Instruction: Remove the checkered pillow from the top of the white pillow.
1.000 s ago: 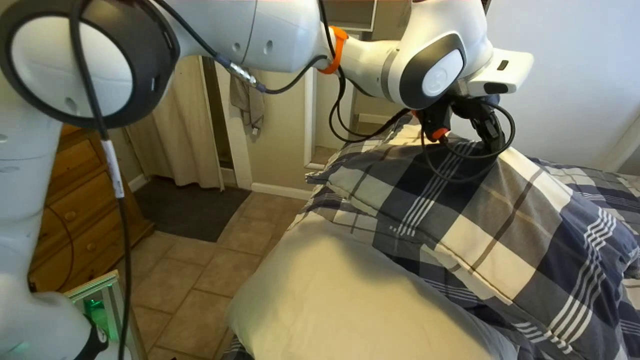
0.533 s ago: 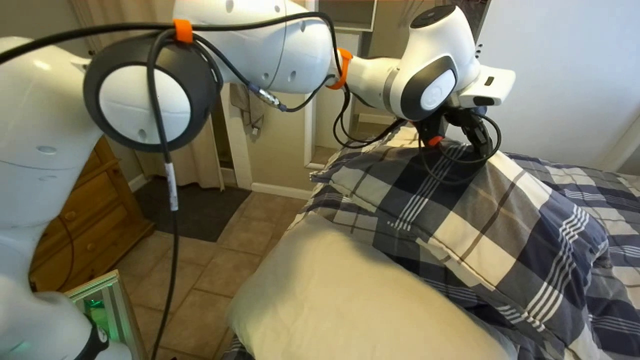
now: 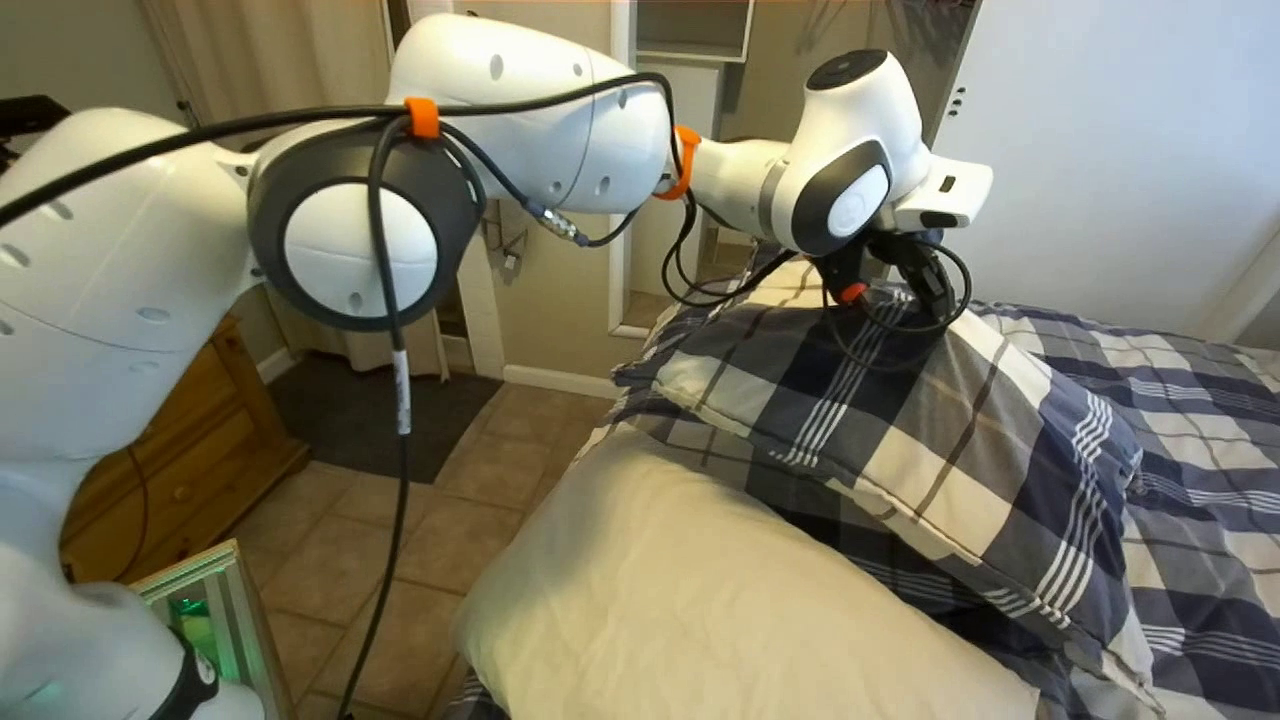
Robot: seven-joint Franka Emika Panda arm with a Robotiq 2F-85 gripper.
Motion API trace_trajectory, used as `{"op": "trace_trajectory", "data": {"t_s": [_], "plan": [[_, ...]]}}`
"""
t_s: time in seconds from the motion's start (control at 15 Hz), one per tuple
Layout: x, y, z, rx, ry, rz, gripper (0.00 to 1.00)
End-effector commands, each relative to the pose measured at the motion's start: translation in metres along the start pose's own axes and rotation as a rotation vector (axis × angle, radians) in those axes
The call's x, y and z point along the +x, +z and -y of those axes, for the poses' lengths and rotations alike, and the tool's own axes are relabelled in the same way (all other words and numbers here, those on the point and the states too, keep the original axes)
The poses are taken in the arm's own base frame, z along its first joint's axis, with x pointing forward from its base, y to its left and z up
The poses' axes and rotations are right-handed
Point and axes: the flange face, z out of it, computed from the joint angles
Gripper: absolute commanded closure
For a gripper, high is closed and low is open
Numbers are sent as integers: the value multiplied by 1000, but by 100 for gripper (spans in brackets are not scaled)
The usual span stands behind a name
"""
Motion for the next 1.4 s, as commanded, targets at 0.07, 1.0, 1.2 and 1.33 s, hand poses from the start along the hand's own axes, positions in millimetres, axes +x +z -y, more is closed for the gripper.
{"op": "trace_trajectory", "data": {"t_s": [0.07,1.0,1.2,1.33], "plan": [[18,-9,10,32,19,-42,98],[7,1,25,63,-57,-13,53],[16,-17,37,94,-109,-38,32],[20,-35,44,108,-144,-30,18]]}}
